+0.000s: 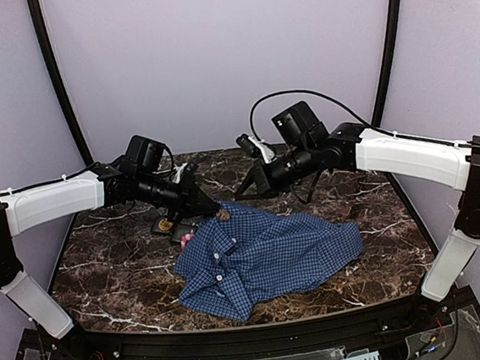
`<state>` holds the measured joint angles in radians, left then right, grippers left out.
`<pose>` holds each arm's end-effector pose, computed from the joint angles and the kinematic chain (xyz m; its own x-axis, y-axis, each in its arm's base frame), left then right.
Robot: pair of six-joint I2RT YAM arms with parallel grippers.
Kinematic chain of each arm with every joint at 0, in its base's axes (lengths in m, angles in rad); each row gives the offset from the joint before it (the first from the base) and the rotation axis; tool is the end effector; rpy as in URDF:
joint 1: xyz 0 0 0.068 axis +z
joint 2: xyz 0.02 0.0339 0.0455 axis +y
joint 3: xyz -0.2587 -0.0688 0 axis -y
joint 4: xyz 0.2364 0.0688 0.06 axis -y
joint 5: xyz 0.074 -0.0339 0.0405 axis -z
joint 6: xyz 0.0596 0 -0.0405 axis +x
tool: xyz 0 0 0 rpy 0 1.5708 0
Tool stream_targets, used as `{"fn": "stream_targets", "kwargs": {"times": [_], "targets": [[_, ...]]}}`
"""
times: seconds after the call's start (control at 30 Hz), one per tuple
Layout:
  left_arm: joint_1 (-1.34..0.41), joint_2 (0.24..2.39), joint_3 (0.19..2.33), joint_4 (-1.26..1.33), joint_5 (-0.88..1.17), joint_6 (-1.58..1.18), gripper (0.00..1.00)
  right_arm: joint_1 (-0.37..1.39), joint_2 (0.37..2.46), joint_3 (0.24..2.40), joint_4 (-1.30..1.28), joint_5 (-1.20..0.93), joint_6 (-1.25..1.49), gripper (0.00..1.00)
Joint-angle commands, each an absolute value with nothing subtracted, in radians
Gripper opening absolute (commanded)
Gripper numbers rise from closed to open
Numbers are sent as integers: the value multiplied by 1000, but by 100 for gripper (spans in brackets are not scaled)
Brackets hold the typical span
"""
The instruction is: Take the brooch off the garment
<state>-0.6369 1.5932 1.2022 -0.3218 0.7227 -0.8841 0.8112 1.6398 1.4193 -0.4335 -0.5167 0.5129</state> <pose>0.2636 -0.2440 0.2599 -0.9894 0.0104 -0.1451 0.1312 0.4944 -0.8593 0.2414 0.2969 0.3019 -0.8069 -0.2301 -0.5441 -0.5790 0.4904 0.6513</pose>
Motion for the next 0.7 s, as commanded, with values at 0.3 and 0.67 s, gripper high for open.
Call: {"fn": "stream_targets", "kwargs": {"times": [0.3, 0.67], "targets": [[-632, 1615, 1196, -281, 742, -936, 1, 892, 1741, 1564, -572, -384, 444, 0], [-631, 1617, 1177, -238, 751, -969, 1, 908, 1760, 1581, -599, -362, 431, 0]]}}
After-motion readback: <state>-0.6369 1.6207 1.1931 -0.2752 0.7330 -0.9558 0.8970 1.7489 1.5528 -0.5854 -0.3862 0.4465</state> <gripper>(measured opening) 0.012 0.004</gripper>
